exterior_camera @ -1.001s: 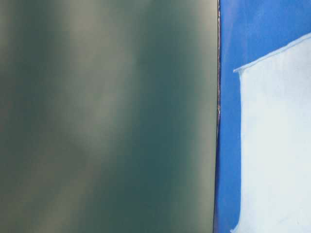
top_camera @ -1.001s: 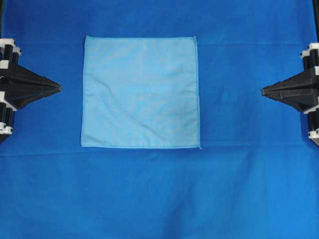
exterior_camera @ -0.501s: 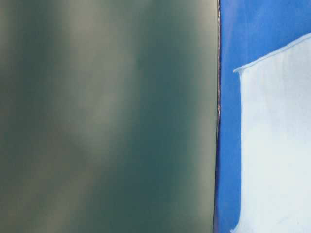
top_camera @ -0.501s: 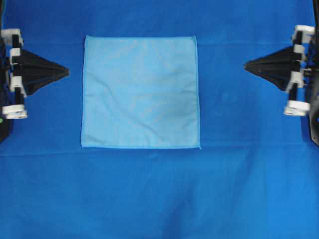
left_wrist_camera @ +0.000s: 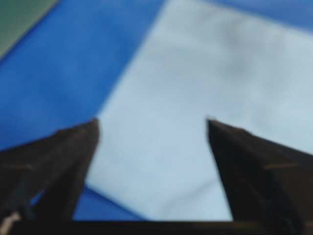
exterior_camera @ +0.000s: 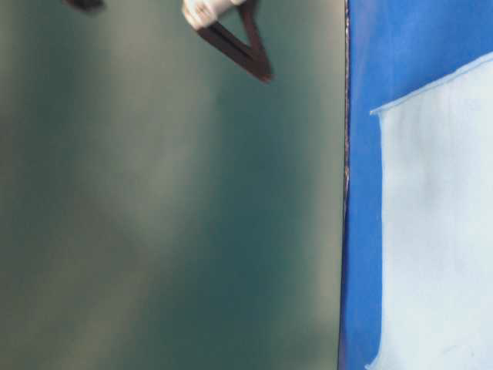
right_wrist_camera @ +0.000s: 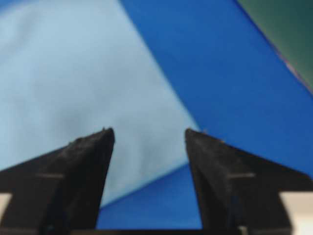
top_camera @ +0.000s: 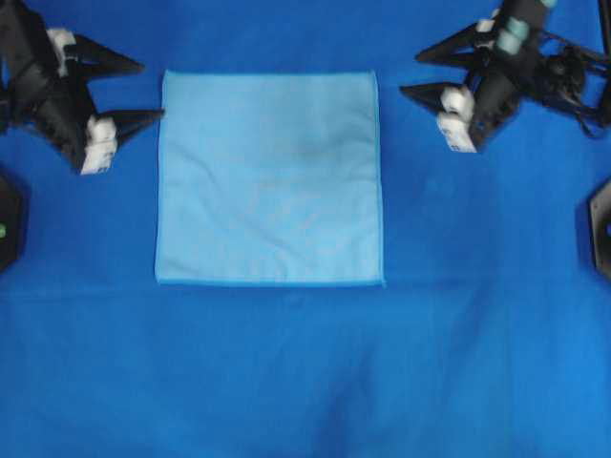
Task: Fold the light blue towel.
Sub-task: 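Move both grippers to the far corners of the light blue towel and grasp them, then pull both held far corners toward the near edge, folding the towel in half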
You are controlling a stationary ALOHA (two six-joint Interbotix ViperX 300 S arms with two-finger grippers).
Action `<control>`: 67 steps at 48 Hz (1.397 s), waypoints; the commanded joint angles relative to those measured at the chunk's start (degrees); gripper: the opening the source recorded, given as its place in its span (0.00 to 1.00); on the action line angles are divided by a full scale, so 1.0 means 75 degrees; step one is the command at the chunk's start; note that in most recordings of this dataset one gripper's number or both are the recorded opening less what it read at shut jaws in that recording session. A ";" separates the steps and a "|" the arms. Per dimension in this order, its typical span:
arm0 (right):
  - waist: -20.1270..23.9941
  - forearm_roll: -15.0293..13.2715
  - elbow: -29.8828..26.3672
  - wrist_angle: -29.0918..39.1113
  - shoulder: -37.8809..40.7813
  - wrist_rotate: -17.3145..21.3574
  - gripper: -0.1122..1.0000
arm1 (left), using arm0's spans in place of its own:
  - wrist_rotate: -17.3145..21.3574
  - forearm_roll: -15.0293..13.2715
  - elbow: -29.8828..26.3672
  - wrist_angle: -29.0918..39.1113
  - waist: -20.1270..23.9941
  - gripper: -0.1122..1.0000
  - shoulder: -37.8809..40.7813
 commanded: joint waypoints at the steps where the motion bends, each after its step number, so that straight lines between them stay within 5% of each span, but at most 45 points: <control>1: -0.0188 -0.0152 -0.0539 0.0164 0.0563 -0.0023 0.61 | 0.0012 0.0000 -0.0094 -0.0469 0.0363 0.88 0.0668; 21: -0.0516 -0.0352 -0.1793 0.0410 0.3047 -0.0035 0.60 | 0.0035 0.0000 -0.0668 -0.1418 0.1441 0.87 0.3504; 39: -0.0680 -0.0398 -0.2051 0.0422 0.3645 -0.0059 0.59 | 0.0504 0.0000 -0.1160 -0.1313 0.1687 0.84 0.4617; 44: -0.0668 -0.0539 -0.2051 0.0434 0.3645 -0.0070 0.48 | 0.0527 0.0000 -0.1160 -0.1113 0.1687 0.70 0.4617; 51: -0.0668 -0.0691 -0.2051 0.0598 0.3645 -0.0059 0.12 | 0.0785 0.0000 -0.1160 -0.0902 0.1605 0.34 0.4605; 56: -0.0668 -0.0691 -0.2051 0.0750 0.3645 -0.0059 0.11 | 0.0902 0.0000 -0.1160 -0.0844 0.1500 0.12 0.4594; 67: -0.0668 -0.0680 -0.2086 0.0762 0.3621 -0.0023 0.11 | 0.0949 0.0000 -0.1172 -0.0645 0.1453 0.11 0.4207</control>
